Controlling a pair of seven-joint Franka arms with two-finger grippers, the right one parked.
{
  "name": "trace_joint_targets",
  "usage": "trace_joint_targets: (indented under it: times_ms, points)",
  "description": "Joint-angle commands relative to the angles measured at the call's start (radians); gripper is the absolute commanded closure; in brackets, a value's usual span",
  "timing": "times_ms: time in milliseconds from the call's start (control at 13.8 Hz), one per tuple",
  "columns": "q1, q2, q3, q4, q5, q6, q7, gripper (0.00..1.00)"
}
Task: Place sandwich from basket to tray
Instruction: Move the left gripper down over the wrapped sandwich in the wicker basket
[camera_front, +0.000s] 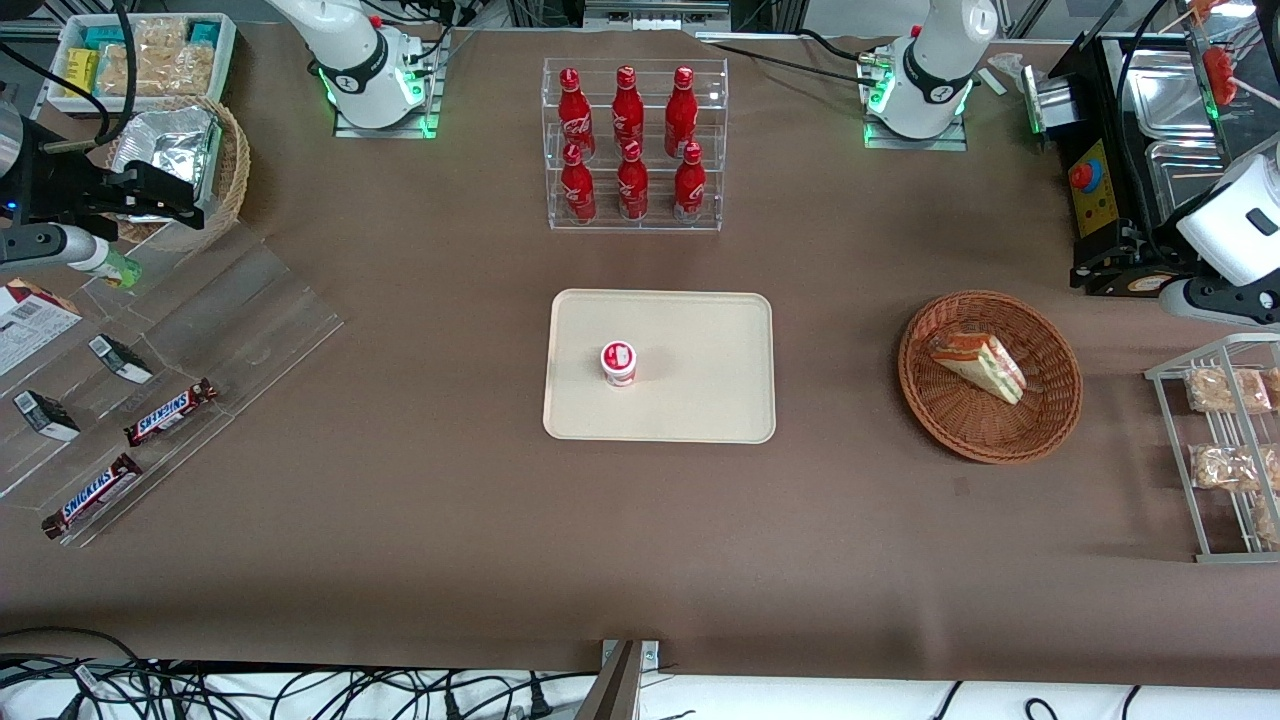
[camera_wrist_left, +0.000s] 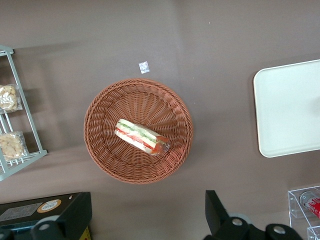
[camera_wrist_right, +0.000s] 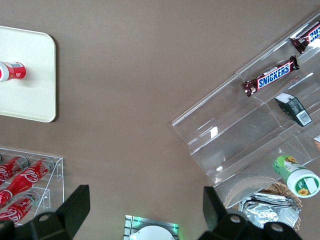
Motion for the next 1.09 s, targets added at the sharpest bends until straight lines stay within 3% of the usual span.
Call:
trace_joint_targets:
  times_ms: [0,218,435,726,1016]
  points:
    - [0.003,0.015,-0.002,0.026,0.002,-0.002,-0.008,0.00]
    - [0.005,0.033,0.002,0.012,0.014,0.024,-0.152,0.00]
    - [0.006,0.027,0.005,-0.110,0.018,0.106,-0.273,0.00]
    - [0.008,0.010,-0.001,-0.329,0.089,0.350,-0.540,0.00]
    - [0.032,0.020,0.001,-0.454,0.093,0.530,-0.709,0.00]
